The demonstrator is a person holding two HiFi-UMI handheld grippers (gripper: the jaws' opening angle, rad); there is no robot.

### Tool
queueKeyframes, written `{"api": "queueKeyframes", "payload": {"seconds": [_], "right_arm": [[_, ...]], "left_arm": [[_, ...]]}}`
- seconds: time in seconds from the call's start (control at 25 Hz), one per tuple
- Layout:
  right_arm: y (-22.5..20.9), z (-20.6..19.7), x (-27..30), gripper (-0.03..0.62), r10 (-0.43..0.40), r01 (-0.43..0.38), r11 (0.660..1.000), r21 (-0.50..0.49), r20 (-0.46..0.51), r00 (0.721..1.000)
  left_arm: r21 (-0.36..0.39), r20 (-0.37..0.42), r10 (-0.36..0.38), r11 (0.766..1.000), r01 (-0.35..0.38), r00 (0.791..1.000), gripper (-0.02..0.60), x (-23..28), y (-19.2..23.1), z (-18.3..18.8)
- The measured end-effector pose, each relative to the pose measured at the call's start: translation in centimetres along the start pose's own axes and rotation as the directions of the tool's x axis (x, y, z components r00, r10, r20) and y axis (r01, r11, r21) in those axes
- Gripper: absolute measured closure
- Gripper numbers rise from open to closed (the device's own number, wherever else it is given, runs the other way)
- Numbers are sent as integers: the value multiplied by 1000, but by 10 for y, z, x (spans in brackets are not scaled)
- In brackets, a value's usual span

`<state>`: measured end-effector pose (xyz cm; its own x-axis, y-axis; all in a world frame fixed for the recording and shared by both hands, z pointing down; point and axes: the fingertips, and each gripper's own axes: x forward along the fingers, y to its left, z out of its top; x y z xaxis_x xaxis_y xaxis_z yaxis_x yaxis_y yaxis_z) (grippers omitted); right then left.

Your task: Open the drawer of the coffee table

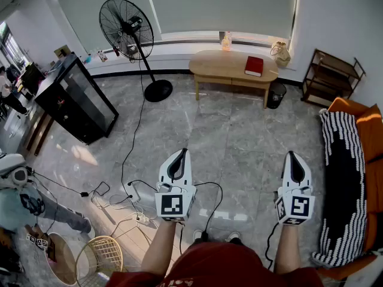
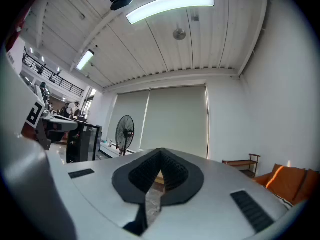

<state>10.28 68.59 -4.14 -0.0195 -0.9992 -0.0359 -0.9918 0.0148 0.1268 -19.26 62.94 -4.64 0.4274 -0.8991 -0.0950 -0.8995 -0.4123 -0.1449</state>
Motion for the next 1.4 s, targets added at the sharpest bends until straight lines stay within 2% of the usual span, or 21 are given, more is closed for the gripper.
{"api": "queueKeyframes", "payload": {"seconds": [0.32,0.72,1.0,1.4], "right_arm": [[-32,-14,-4,599,28,-28,999,27,-11,1000],[-74,-40,-18,599,85,-83,995,57,-34,996],[-94,-46,-35,599,87,-84,993,85,-37,995],[-107,-50,-40,599,82,-79,993,90,-28,996]], "left_arm": [[0,-42,0,1000,0,999,574,7,-44,-6],[-20,-94,30,999,-32,995,575,9,-104,-19],[-19,-124,13,1000,-16,992,574,7,-133,-21],[20,-109,-5,1000,7,994,572,16,-159,-10]]}}
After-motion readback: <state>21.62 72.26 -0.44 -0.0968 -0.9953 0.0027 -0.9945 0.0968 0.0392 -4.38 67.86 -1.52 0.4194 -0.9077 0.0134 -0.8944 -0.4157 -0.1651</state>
